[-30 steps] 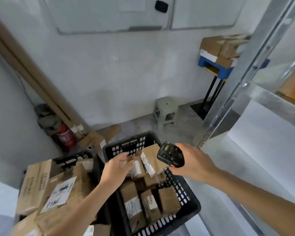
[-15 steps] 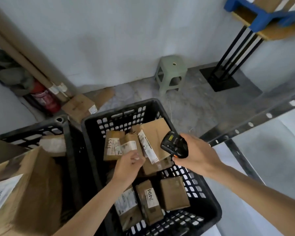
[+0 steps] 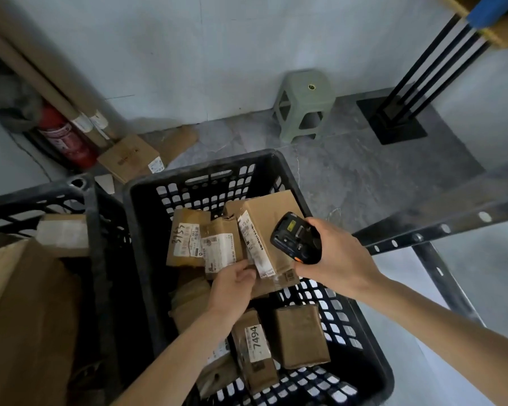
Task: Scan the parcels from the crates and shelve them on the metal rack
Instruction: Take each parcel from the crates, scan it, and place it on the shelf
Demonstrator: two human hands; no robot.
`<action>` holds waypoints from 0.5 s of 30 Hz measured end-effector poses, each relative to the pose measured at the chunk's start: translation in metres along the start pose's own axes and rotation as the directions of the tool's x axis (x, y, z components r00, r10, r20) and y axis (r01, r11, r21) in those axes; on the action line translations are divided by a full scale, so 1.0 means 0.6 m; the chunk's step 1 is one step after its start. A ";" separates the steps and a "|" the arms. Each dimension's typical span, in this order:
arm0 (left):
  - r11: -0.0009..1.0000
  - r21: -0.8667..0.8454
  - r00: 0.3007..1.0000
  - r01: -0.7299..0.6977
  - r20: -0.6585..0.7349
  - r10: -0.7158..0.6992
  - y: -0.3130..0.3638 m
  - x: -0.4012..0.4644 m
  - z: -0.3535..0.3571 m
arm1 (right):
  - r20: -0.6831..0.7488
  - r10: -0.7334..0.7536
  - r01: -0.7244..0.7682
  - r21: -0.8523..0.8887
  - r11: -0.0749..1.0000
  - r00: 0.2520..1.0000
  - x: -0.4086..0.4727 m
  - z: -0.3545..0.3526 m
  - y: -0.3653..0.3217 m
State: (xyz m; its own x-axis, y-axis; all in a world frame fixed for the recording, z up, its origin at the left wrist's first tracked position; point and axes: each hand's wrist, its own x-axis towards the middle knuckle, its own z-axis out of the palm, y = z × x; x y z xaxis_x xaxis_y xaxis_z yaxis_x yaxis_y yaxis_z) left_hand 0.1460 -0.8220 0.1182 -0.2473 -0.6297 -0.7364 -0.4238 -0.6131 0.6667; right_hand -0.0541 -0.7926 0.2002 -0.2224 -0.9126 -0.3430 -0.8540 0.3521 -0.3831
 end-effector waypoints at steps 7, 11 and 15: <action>0.972 -0.228 0.999 0.049 0.016 -0.047 0.016 -0.008 0.005 | -0.014 -0.023 0.023 0.015 1.000 1.000 0.001 0.006 0.007; 0.968 -0.249 1.000 0.031 0.012 -0.029 0.022 -0.013 0.005 | -0.023 -0.017 0.018 0.038 0.999 1.000 -0.004 0.006 0.006; 0.952 -0.305 0.999 0.035 0.006 -0.035 0.029 -0.021 0.002 | -0.012 -0.011 0.012 0.057 0.998 1.000 -0.014 0.009 0.004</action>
State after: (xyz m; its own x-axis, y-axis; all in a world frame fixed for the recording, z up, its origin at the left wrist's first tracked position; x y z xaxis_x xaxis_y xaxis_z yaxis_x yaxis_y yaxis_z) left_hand 0.1407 -0.8240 0.1388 -0.2378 -0.6047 -0.7601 -0.1462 -0.7514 0.6435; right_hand -0.0519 -0.7832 0.1975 -0.2184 -0.9189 -0.3285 -0.8282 0.3526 -0.4355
